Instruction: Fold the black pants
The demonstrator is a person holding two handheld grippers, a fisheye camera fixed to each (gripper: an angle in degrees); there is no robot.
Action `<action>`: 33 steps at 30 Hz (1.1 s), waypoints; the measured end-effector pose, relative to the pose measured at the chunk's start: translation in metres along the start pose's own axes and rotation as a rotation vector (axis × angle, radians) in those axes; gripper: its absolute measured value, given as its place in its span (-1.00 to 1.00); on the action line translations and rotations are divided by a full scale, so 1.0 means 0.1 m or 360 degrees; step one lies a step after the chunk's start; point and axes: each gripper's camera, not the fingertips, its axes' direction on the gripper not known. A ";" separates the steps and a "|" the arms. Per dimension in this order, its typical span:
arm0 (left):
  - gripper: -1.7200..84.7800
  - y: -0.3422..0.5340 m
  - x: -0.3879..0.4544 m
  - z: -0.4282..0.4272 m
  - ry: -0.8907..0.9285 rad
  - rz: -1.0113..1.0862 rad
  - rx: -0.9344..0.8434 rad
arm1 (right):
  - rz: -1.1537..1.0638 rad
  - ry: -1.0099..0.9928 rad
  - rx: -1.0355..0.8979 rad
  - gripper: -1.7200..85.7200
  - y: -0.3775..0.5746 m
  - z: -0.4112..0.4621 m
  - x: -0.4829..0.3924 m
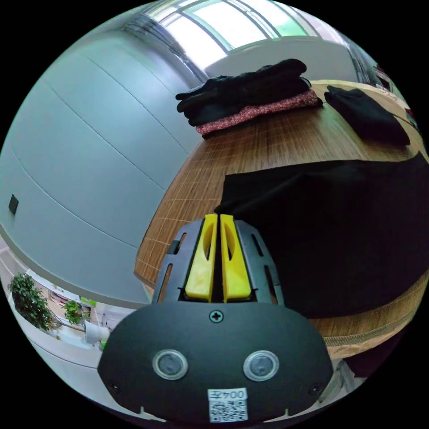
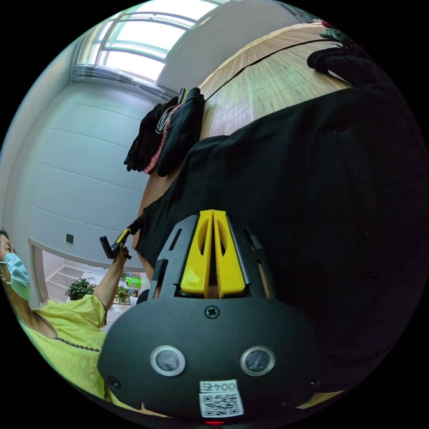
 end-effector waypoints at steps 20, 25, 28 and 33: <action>-0.94 -0.49 -0.20 0.30 -0.0446 -0.0175 -0.0368 | 0.0015 -0.0020 -0.0004 -0.98 0.22 0.06 -0.07; -0.94 0.59 -0.51 -0.45 -0.0053 -0.0392 -0.0077 | 0.0007 -0.0004 0.0000 -0.98 0.28 0.12 -0.13; -0.94 1.30 -0.51 -0.76 0.0084 -0.0444 -0.0123 | 0.0009 -0.0007 -0.0003 -0.98 0.32 0.16 -0.16; -0.94 2.64 -0.73 -1.26 0.0753 -0.1058 -0.0112 | 0.0022 -0.0005 -0.0012 -0.98 0.37 0.26 -0.22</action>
